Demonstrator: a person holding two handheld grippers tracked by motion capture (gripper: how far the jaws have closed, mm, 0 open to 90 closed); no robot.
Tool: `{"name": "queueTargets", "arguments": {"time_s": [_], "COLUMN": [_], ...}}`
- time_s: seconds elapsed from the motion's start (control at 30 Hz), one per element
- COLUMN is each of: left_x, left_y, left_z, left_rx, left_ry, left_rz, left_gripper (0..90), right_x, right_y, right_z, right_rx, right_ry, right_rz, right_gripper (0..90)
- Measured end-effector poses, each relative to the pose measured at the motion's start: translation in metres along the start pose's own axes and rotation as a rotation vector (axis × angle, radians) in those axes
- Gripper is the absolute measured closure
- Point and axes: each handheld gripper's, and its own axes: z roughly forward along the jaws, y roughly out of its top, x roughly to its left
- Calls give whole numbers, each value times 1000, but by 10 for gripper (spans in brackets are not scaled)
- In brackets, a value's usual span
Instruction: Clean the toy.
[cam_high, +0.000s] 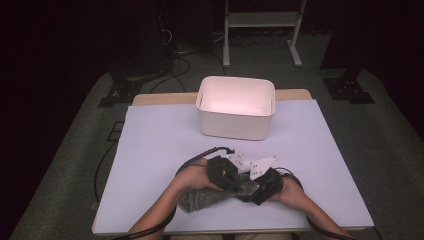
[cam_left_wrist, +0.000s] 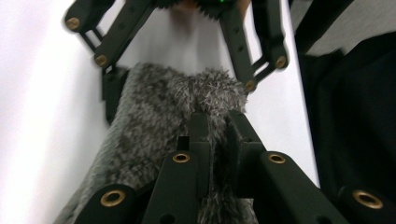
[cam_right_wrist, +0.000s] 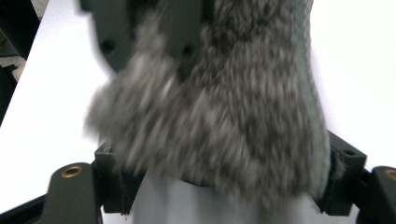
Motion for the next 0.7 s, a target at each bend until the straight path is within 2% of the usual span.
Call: {"name": "queueTargets", "arguments": {"time_s": [0.13,0.27,0.3,0.33,0.4,0.43,0.53,0.7], "left_x": [3,3,5,5,6,6,9,13], "left_y": [2,1,-5,-5,-21,-21,-48,-62], "left_z": [5,0,-6,-6,-17,-17,-34,-42], "left_rx": [-1,26,47,47,64,64,79,61], "left_ry": [1,33,66,66,86,86,126,134], "left_rz": [-7,-8,-20,-20,-52,-52,-115,-147], "left_gripper": [804,805,805,804,804,804,799,797], "right_x": [0,0,0,0,0,0,0,-1], "right_y": [0,0,0,0,0,0,0,0], "right_z": [0,0,0,0,0,0,0,0], "right_rx": [0,-2,-2,-2,-3,-3,-5,-6], "right_ry": [0,0,1,1,-1,-1,0,2], "right_rz": [0,0,-1,-1,-5,-5,-3,-2], "right_gripper": [232,232,232,232,232,232,232,232]}}
